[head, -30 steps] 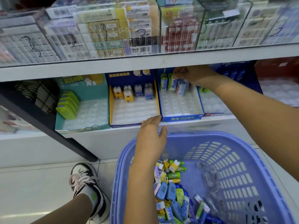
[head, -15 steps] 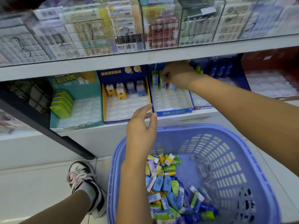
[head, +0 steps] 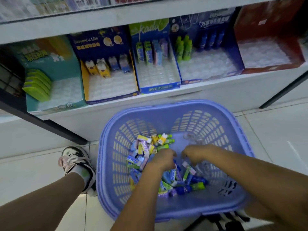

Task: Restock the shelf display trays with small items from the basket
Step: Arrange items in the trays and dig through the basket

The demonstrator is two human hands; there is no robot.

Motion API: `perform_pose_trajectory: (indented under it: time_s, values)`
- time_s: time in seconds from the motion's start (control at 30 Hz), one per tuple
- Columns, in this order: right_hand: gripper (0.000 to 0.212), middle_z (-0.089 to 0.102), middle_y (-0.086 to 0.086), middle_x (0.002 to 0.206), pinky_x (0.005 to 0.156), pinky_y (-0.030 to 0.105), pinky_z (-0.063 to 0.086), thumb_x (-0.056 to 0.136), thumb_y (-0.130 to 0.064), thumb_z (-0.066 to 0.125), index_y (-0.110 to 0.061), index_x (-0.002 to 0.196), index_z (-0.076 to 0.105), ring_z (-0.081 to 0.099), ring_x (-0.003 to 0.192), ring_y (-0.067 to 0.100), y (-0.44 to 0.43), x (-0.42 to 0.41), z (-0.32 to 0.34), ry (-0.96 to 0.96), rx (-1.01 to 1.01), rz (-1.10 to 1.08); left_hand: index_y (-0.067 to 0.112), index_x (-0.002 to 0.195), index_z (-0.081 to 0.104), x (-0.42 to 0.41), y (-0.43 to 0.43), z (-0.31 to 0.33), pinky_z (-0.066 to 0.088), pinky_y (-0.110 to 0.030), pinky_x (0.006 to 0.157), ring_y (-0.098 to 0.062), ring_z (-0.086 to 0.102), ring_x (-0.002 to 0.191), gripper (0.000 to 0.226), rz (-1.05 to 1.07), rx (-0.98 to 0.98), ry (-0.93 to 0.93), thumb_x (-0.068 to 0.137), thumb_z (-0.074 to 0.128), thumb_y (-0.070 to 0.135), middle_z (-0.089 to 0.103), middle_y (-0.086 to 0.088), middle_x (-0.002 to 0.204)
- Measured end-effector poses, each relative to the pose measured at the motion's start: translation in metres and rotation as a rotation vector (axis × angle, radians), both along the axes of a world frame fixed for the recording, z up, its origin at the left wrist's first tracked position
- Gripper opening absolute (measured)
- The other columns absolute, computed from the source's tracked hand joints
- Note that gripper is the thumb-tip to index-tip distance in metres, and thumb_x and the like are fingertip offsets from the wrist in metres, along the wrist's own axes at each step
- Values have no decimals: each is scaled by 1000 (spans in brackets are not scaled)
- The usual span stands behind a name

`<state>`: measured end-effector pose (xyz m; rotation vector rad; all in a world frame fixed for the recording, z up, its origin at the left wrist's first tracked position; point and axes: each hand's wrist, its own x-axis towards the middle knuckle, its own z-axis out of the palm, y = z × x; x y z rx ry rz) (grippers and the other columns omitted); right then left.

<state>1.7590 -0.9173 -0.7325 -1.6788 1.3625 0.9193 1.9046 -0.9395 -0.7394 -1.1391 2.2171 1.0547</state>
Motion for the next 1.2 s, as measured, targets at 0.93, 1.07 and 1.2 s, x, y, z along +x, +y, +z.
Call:
perform_pose_trajectory:
  time_s: [0.93, 1.07, 1.2]
  values:
    - [13, 69, 16, 79, 52, 15, 49, 79, 6, 67, -5, 86, 65, 65, 57, 4, -48, -19, 77, -887, -532, -945, 1, 109, 63, 27, -48, 46, 48, -20, 57, -11, 58, 60, 21, 978, 813, 836, 96, 47, 6, 70, -1, 81]
    - [19, 74, 1, 94, 77, 14, 53, 78, -15, 74, -13, 97, 73, 68, 87, 3, -57, -1, 115, -1091, -534, -956, 1, 110, 60, 34, -63, 84, 46, -16, 53, -8, 59, 60, 21, 986, 734, 1044, 97, 45, 6, 64, -7, 98]
    - [18, 72, -1, 108, 76, 20, 55, 79, -23, 73, -22, 96, 73, 70, 91, 11, -63, 15, 136, -1133, -719, -984, 8, 121, 61, 42, -74, 113, 44, -15, 58, -4, 56, 61, 28, 846, 469, 1031, 97, 47, 9, 66, -2, 94]
